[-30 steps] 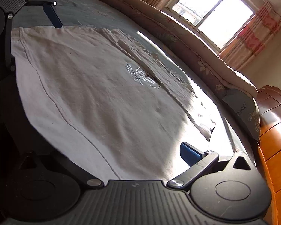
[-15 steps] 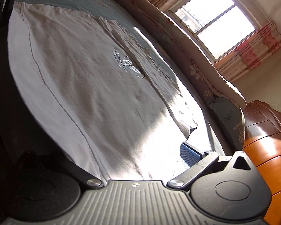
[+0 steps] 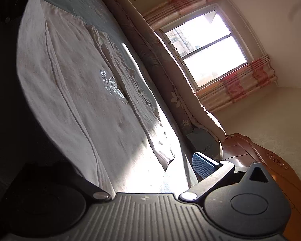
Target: Fold clothes
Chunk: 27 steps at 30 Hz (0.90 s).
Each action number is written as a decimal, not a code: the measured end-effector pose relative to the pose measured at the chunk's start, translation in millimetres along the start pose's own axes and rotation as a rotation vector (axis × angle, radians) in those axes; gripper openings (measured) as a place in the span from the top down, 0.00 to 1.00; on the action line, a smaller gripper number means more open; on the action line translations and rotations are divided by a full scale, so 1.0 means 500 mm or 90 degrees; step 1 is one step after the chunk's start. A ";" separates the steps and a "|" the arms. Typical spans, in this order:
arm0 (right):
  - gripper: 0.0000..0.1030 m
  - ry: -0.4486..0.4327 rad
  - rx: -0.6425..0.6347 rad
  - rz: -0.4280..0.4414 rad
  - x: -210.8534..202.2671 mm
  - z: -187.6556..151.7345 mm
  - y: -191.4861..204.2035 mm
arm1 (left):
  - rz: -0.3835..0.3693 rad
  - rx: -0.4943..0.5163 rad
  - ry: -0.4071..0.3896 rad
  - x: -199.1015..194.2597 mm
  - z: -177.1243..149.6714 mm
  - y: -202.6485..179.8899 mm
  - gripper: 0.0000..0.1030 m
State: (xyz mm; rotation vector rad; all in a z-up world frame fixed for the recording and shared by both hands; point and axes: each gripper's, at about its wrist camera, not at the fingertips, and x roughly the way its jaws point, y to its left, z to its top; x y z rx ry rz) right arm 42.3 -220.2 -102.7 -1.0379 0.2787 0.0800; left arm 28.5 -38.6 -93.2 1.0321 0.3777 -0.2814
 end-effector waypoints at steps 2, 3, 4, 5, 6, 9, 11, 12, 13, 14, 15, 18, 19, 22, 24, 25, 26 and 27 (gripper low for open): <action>0.00 -0.001 0.003 -0.021 0.008 0.004 -0.002 | 0.003 -0.002 -0.002 0.006 0.006 0.008 0.00; 0.00 0.000 0.003 -0.026 0.012 0.006 -0.003 | 0.002 -0.002 -0.001 0.010 0.009 0.013 0.00; 0.00 0.001 0.003 -0.030 0.016 0.008 -0.005 | 0.003 0.000 -0.003 0.013 0.012 0.018 0.00; 0.00 0.001 0.000 -0.032 0.021 0.009 -0.006 | 0.004 0.002 -0.006 0.016 0.015 0.023 0.00; 0.00 0.001 -0.003 -0.034 0.025 0.010 -0.008 | 0.004 0.004 -0.008 0.021 0.018 0.029 0.00; 0.00 0.001 -0.011 -0.042 0.041 0.015 -0.017 | 0.000 0.005 -0.009 0.039 0.031 0.047 0.00; 0.00 0.002 -0.013 -0.051 0.055 0.018 -0.025 | 0.004 -0.001 -0.011 0.054 0.040 0.060 0.00; 0.00 0.003 -0.012 -0.055 0.060 0.021 -0.028 | 0.006 -0.005 -0.012 0.061 0.045 0.067 0.00; 0.00 0.004 -0.012 -0.062 0.063 0.024 -0.030 | 0.007 -0.008 -0.013 0.069 0.049 0.074 0.00; 0.00 0.005 -0.012 -0.066 0.071 0.026 -0.036 | 0.008 -0.013 -0.013 0.076 0.052 0.081 0.00; 0.00 0.006 -0.012 -0.069 0.080 0.029 -0.041 | 0.008 -0.016 -0.014 0.084 0.056 0.089 0.00; 0.00 0.007 -0.010 -0.073 0.111 0.040 -0.059 | 0.002 -0.022 -0.014 0.111 0.065 0.113 0.00; 0.00 0.007 -0.010 -0.074 0.122 0.043 -0.065 | -0.001 -0.022 -0.014 0.121 0.068 0.121 0.00; 0.00 0.005 -0.013 -0.078 0.160 0.054 -0.084 | -0.008 -0.025 -0.014 0.152 0.076 0.144 0.00; 0.00 0.004 -0.013 -0.078 0.188 0.063 -0.098 | -0.011 -0.026 -0.012 0.177 0.083 0.159 0.00; 0.00 0.003 -0.012 -0.079 0.201 0.067 -0.104 | -0.012 -0.027 -0.011 0.190 0.087 0.165 0.00; 0.00 0.003 -0.012 -0.080 0.216 0.071 -0.110 | -0.011 -0.027 -0.011 0.204 0.092 0.171 0.00; 0.00 0.004 -0.013 -0.080 0.230 0.074 -0.115 | -0.009 -0.027 -0.011 0.217 0.096 0.177 0.00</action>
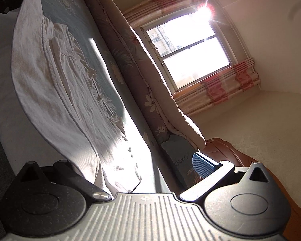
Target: Fold clothes
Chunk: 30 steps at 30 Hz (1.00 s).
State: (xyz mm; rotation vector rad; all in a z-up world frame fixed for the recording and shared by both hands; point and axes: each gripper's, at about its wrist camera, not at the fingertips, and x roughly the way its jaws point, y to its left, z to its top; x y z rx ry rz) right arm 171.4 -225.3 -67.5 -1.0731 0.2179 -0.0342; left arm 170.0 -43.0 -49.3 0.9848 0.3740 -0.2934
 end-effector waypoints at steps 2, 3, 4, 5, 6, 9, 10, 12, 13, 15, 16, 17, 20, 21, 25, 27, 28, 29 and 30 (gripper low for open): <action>0.00 0.001 0.000 -0.001 0.030 0.006 -0.007 | 0.001 -0.004 0.001 0.027 0.011 0.012 0.00; 0.00 0.003 0.000 -0.002 0.046 0.008 -0.009 | 0.001 -0.007 0.002 0.043 0.017 0.018 0.00; 0.00 0.005 0.000 -0.002 0.062 0.010 -0.012 | 0.000 -0.010 0.002 0.060 0.023 0.025 0.00; 0.00 0.007 0.001 -0.001 0.080 0.010 -0.015 | 0.001 -0.013 0.002 0.077 0.028 0.031 0.00; 0.00 0.009 0.003 0.000 0.098 0.011 -0.017 | 0.000 -0.016 0.002 0.092 0.033 0.037 0.00; 0.00 0.011 0.000 0.002 0.152 0.013 -0.025 | -0.001 -0.024 0.004 0.136 0.041 0.053 0.00; 0.00 0.010 -0.002 0.003 0.169 0.013 -0.028 | -0.001 -0.027 0.004 0.151 0.043 0.059 0.00; 0.00 0.007 -0.003 0.007 0.201 0.015 -0.034 | 0.000 -0.031 0.005 0.181 0.045 0.069 0.00; 0.00 0.007 -0.002 0.009 0.215 0.016 -0.036 | 0.000 -0.032 0.006 0.194 0.047 0.073 0.00; 0.00 0.005 -0.001 0.013 0.249 0.022 -0.039 | 0.003 -0.029 0.007 0.220 0.050 0.081 0.00; 0.00 0.003 -0.004 0.013 0.265 0.024 -0.038 | 0.005 -0.031 0.008 0.231 0.050 0.084 0.00; 0.00 0.002 -0.006 0.013 0.280 0.027 -0.037 | 0.005 -0.034 0.011 0.247 0.050 0.089 0.00; 0.00 0.002 -0.007 0.017 0.322 0.034 -0.033 | -0.004 -0.046 0.024 0.289 0.047 0.093 0.00; 0.00 0.005 -0.003 0.021 0.333 0.035 -0.030 | -0.008 -0.049 0.028 0.302 0.044 0.092 0.00; 0.00 0.033 0.011 0.062 0.370 0.024 -0.003 | -0.054 -0.051 0.059 0.354 0.029 0.067 0.00; 0.00 0.051 0.024 0.081 0.379 0.014 0.009 | -0.069 -0.057 0.070 0.365 0.022 0.055 0.00; 0.00 0.059 0.034 0.087 0.380 0.009 0.012 | -0.066 -0.062 0.069 0.362 0.020 0.053 0.00; 0.00 0.064 0.049 0.088 0.376 0.006 0.007 | -0.070 -0.065 0.069 0.353 0.020 0.054 0.01; 0.00 0.074 0.059 0.097 0.372 0.004 -0.001 | -0.076 -0.068 0.069 0.343 0.019 0.056 0.01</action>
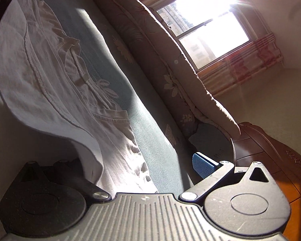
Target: Fold clothes
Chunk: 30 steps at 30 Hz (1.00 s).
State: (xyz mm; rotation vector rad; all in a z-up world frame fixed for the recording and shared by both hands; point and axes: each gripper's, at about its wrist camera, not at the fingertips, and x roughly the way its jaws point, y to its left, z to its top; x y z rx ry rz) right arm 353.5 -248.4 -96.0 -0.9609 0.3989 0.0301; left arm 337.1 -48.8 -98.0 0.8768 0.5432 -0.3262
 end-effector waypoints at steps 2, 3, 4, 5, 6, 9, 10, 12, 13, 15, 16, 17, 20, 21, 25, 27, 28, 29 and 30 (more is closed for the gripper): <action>0.00 0.014 0.015 0.012 -0.022 -0.006 -0.016 | -0.014 0.005 -0.010 -0.024 -0.004 -0.002 0.01; 0.00 0.014 0.021 0.023 -0.039 -0.013 -0.022 | -0.020 0.007 -0.016 -0.037 -0.006 -0.004 0.01; 0.00 0.013 0.026 0.033 -0.055 -0.019 -0.027 | -0.027 0.010 -0.022 -0.049 -0.008 -0.005 0.01; 0.00 0.011 0.027 0.042 -0.067 -0.026 -0.029 | -0.034 0.013 -0.028 -0.062 -0.010 -0.007 0.01; 0.00 0.009 0.029 0.050 -0.080 -0.033 -0.032 | -0.040 0.014 -0.028 -0.063 -0.007 -0.007 0.01; 0.00 0.005 0.032 0.052 -0.080 -0.041 -0.044 | -0.038 -0.008 -0.029 -0.052 0.011 0.007 0.01; 0.00 0.002 0.039 0.049 -0.072 -0.038 -0.053 | -0.038 -0.026 -0.030 -0.045 0.020 0.019 0.01; 0.00 -0.005 0.054 0.043 -0.057 -0.026 -0.074 | -0.042 -0.057 -0.025 -0.020 0.041 0.044 0.01; 0.00 -0.006 0.056 0.039 -0.040 -0.019 -0.084 | -0.038 -0.063 -0.020 -0.005 0.052 0.053 0.01; 0.00 -0.006 0.059 0.030 -0.005 -0.006 -0.105 | -0.030 -0.071 0.000 0.033 0.075 0.068 0.01; 0.00 0.004 0.063 0.030 0.017 -0.003 -0.111 | -0.030 -0.073 0.015 0.052 0.084 0.071 0.01; 0.00 0.012 0.072 0.040 0.036 -0.001 -0.117 | -0.038 -0.074 0.019 0.057 0.089 0.072 0.01; 0.00 0.034 0.110 0.068 0.075 0.003 -0.139 | -0.070 -0.079 0.009 0.050 0.100 0.078 0.01; 0.00 0.036 0.124 0.071 0.071 0.002 -0.148 | -0.081 -0.082 -0.006 0.033 0.099 0.081 0.01; 0.00 -0.004 0.150 0.078 0.000 -0.017 -0.183 | -0.078 -0.082 -0.056 -0.060 0.086 0.098 0.01; 0.00 -0.017 0.155 0.089 -0.038 -0.036 -0.194 | -0.080 -0.092 -0.080 -0.108 0.072 0.116 0.01; 0.00 -0.017 0.158 0.103 -0.053 -0.049 -0.197 | -0.082 -0.098 -0.093 -0.132 0.065 0.124 0.01; 0.00 -0.013 0.161 0.116 -0.066 -0.062 -0.195 | -0.085 -0.114 -0.097 -0.152 0.056 0.135 0.01; 0.00 -0.007 0.163 0.127 -0.074 -0.075 -0.191 | -0.089 -0.133 -0.100 -0.171 0.048 0.145 0.01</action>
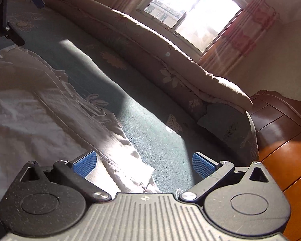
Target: Fold clothes
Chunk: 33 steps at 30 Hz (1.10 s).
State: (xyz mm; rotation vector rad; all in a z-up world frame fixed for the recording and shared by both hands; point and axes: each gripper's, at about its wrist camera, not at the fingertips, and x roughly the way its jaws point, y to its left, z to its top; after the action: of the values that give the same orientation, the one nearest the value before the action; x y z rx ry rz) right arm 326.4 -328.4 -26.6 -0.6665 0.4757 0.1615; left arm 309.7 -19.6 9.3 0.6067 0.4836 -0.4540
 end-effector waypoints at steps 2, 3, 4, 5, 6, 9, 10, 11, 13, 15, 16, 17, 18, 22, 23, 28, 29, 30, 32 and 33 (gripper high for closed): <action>0.00 0.022 0.004 0.010 -0.005 -0.025 0.009 | -0.031 -0.046 0.001 -0.036 -0.014 0.014 0.01; 0.00 0.032 0.007 0.015 -0.008 -0.037 0.014 | -0.058 -0.071 0.006 -0.050 -0.022 0.017 0.01; 0.00 0.042 0.009 0.020 -0.011 -0.049 0.019 | -0.080 -0.089 0.008 -0.061 -0.030 0.018 0.01; 0.00 0.048 0.015 0.025 -0.013 -0.057 0.024 | -0.119 -0.104 0.014 -0.071 -0.042 0.013 0.01; 0.00 0.053 0.021 0.029 -0.017 -0.065 0.030 | -0.163 -0.120 0.021 -0.082 -0.056 0.008 0.01; 0.00 0.054 0.047 0.040 -0.033 -0.079 0.050 | -0.259 -0.150 0.083 -0.075 -0.098 -0.028 0.01; 0.00 0.054 0.053 0.045 -0.038 -0.081 0.057 | -0.278 -0.154 0.111 -0.065 -0.113 -0.040 0.01; 0.00 0.051 0.058 0.050 -0.043 -0.082 0.063 | -0.296 -0.157 0.139 -0.053 -0.128 -0.051 0.01; 0.00 0.048 0.058 0.061 -0.050 -0.080 0.074 | -0.312 -0.168 0.180 -0.023 -0.149 -0.060 0.01; 0.00 0.046 0.053 0.069 -0.051 -0.076 0.084 | -0.316 -0.183 0.207 0.008 -0.163 -0.060 0.01; 0.00 0.044 0.051 0.072 -0.052 -0.074 0.089 | -0.310 -0.194 0.212 0.023 -0.165 -0.053 0.01; 0.00 0.043 0.050 0.075 -0.052 -0.071 0.092 | -0.296 -0.207 0.208 0.037 -0.163 -0.039 0.01; 0.00 0.041 0.051 0.076 -0.052 -0.068 0.093 | -0.278 -0.218 0.196 0.046 -0.157 -0.021 0.01; 0.00 0.041 0.064 0.074 -0.050 -0.060 0.090 | -0.166 -0.305 0.152 0.082 -0.137 0.082 0.01; 0.00 0.042 0.066 0.072 -0.050 -0.059 0.089 | -0.131 -0.326 0.151 0.087 -0.138 0.102 0.01; 0.00 0.042 0.070 0.074 -0.058 -0.068 0.083 | -0.179 -0.388 0.118 0.055 -0.155 0.110 0.01; 0.00 0.041 0.076 0.082 -0.061 -0.070 0.082 | -0.199 -0.382 0.119 0.047 -0.160 0.090 0.01; 0.00 0.038 0.085 0.095 -0.063 -0.073 0.082 | -0.216 -0.374 0.125 0.041 -0.168 0.068 0.01; 0.00 0.032 0.113 0.139 -0.068 -0.077 0.082 | -0.246 -0.356 0.142 0.034 -0.186 0.021 0.01; 0.00 0.030 0.127 0.164 -0.071 -0.078 0.084 | -0.248 -0.353 0.153 0.029 -0.199 0.006 0.01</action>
State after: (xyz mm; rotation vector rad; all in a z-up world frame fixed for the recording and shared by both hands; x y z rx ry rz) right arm 268.3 -320.0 -60.1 -0.4127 0.6143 0.3370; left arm 293.8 41.4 -68.9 0.0240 0.9252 -0.5868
